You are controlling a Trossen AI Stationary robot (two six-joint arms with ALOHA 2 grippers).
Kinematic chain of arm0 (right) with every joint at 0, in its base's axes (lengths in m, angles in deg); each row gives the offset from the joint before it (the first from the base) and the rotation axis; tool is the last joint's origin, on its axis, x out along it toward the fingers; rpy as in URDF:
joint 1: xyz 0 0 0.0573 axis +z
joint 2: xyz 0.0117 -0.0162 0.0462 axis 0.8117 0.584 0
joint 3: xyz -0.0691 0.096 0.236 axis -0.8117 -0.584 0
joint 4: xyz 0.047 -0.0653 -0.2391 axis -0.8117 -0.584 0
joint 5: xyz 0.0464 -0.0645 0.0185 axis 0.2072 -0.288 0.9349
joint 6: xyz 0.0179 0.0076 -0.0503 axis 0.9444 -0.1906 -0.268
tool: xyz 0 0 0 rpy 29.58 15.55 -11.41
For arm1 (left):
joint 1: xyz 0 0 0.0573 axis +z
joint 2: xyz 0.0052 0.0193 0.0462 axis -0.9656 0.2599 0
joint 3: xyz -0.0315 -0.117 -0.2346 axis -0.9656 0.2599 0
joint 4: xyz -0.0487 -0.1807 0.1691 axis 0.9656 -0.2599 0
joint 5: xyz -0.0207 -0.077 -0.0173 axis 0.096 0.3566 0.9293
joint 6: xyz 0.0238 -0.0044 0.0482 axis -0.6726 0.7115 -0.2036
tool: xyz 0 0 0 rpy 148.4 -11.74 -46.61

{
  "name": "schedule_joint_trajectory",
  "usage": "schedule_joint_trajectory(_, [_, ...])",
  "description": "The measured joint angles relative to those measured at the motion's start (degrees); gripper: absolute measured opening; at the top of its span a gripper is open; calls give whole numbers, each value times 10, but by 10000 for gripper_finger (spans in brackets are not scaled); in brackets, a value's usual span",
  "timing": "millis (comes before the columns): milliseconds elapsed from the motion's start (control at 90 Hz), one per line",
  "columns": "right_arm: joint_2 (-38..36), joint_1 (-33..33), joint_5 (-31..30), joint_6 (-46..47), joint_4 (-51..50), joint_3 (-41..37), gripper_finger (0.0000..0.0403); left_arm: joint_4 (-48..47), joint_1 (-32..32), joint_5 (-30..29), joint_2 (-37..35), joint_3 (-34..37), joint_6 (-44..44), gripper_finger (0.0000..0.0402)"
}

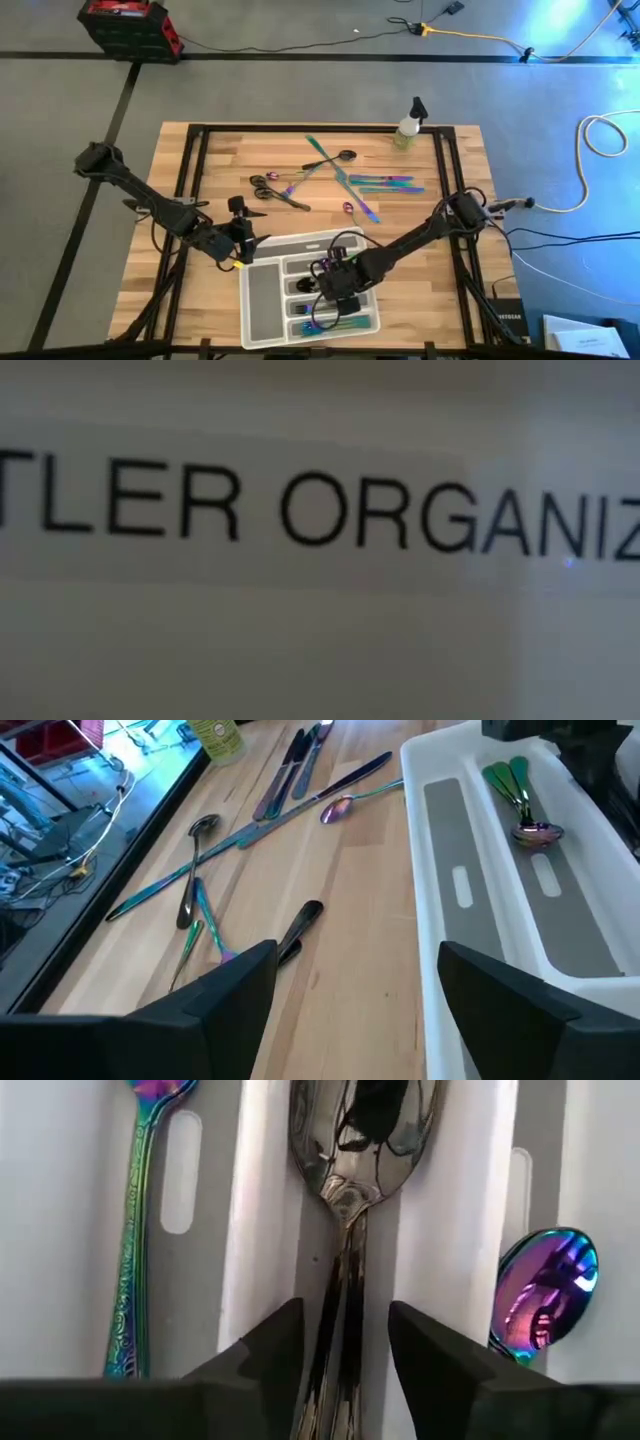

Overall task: Sort silverware
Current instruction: Put the black spoon into the white silverware tray

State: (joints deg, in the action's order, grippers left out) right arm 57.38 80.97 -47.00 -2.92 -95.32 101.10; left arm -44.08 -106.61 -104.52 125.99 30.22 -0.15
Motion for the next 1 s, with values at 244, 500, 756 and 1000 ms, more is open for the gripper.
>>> schedule_joint_trajectory(244, [3, 3, 1, -12, -14, 25, 40, -1, 0, 0, 0, 0, 2, 263])
schedule_joint_trajectory(500, [1, 3, 5, 3, -19, 25, 20, -2, 0, 0, 0, 0, 2, 263])
schedule_joint_trajectory(756, [3, 3, 1, 0, -42, 55, 7, -1, 0, 0, 0, 0, 2, 263])
schedule_joint_trajectory(1000, [4, 2, -5, -10, -55, 96, 3, -1, 0, 0, 0, 0, 1, 263])
